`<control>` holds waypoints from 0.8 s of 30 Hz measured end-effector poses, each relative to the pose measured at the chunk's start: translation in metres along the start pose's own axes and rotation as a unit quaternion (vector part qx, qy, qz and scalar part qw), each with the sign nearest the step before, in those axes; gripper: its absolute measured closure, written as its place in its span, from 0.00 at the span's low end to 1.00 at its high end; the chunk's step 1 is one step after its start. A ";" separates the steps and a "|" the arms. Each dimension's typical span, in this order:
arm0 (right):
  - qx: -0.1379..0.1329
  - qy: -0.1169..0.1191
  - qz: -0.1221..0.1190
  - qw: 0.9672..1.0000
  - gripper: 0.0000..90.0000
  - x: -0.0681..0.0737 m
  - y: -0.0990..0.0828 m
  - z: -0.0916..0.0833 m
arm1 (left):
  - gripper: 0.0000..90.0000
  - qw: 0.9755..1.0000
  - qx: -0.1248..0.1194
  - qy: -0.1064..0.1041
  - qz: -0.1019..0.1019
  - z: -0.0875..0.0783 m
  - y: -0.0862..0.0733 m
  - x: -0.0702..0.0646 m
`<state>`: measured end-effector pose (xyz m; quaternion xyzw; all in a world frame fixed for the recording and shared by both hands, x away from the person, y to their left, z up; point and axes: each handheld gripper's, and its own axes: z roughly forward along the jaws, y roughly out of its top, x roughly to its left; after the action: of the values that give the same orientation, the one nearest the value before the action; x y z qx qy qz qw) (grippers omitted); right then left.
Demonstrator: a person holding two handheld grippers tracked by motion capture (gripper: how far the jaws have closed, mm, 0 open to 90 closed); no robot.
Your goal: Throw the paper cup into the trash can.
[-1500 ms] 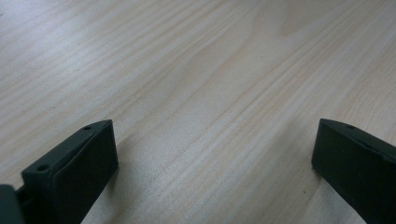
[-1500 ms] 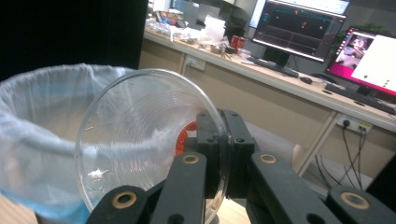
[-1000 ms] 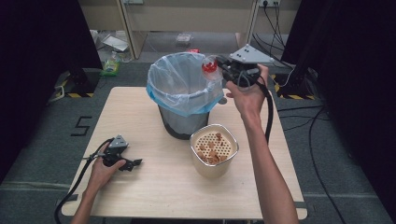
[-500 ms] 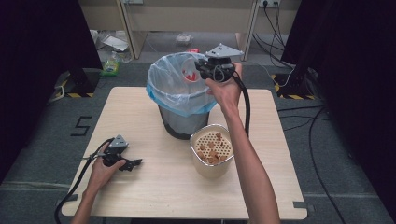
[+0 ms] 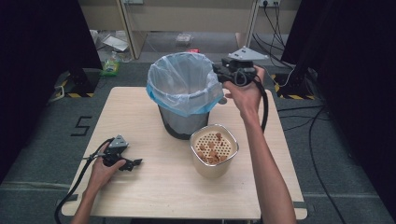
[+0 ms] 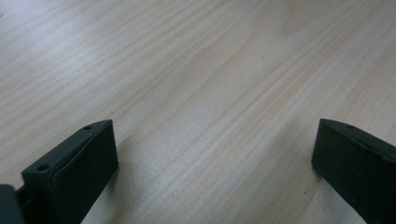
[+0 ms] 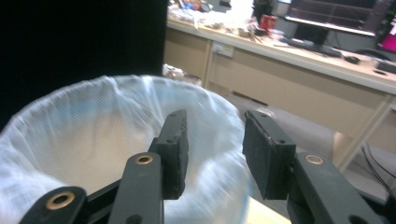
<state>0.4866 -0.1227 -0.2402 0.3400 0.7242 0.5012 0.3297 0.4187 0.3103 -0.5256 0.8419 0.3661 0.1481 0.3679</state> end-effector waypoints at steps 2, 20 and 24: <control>0.002 -0.004 0.001 1.000 0.66 -0.004 -0.003 -0.005 | 0.00 1.000 0.000 0.000 0.000 0.000 0.000 0.000; 0.042 -0.034 0.017 0.998 0.56 -0.045 -0.071 -0.077 | 0.00 1.000 0.000 0.000 0.000 0.000 0.000 0.000; 0.053 -0.040 0.015 0.998 0.55 -0.046 -0.084 -0.084 | 0.00 1.000 0.000 0.000 0.000 0.000 0.000 0.000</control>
<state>0.4298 -0.2247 -0.2901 0.3880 0.7310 0.4529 0.3318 0.4188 0.3103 -0.5256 0.8419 0.3660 0.1480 0.3678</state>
